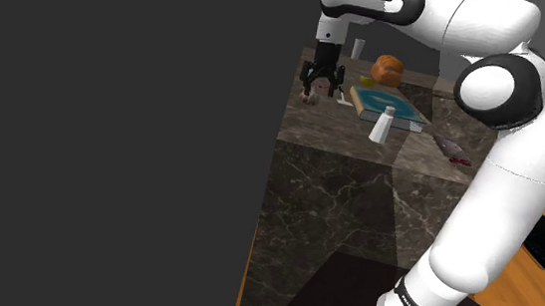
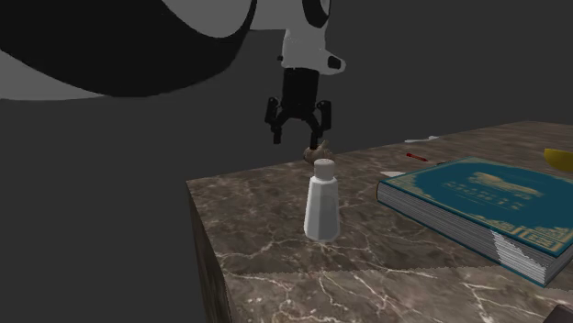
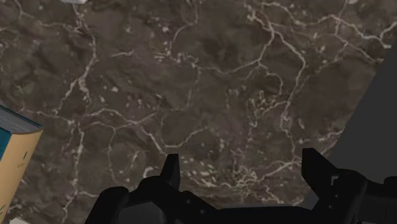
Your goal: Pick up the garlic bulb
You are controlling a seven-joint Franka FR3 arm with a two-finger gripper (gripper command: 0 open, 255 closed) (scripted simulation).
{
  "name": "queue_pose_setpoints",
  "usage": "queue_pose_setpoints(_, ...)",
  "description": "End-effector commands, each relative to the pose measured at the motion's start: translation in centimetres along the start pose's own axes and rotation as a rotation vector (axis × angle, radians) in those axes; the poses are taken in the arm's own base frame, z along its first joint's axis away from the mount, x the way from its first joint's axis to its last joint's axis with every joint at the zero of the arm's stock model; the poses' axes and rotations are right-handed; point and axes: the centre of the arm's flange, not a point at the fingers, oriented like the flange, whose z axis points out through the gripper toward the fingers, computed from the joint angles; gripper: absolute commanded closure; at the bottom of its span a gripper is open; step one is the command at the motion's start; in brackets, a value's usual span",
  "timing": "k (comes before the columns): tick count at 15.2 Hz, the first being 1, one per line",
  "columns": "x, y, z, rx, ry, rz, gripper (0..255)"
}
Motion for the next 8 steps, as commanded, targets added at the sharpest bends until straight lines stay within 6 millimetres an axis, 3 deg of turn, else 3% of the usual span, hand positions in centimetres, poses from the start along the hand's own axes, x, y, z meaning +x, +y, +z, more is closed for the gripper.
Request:
queue_pose_setpoints(1, 2.5, 0.6, -0.9, -0.003, -0.006, 0.052, 0)
queue_pose_setpoints(4, 5.9, 1.8, -2.0, -0.006, -0.014, 0.12, 0)
queue_pose_setpoints(8, 6.2, 1.8, 0.1, -0.006, -0.014, 0.12, 0)
